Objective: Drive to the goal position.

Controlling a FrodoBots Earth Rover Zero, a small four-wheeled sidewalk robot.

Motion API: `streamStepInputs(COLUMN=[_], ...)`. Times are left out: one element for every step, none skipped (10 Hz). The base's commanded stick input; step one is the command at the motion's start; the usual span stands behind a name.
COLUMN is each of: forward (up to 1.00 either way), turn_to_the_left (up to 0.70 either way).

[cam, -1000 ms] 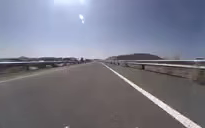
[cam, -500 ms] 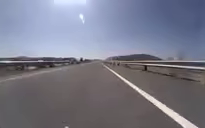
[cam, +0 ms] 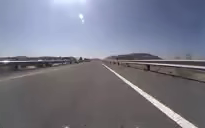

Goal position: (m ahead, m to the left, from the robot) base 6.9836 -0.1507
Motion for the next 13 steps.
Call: streamStepInputs(forward=[1.0,1.0,1.0,1.0,1.0,1.0,1.0,1.0,1.0,1.0,1.0,1.0,1.0], turn_to_the_left=[0.0,0.0,0.0,0.0,0.0,0.0,0.0,0.0,0.0,0.0,0.0,0.0,0.0])
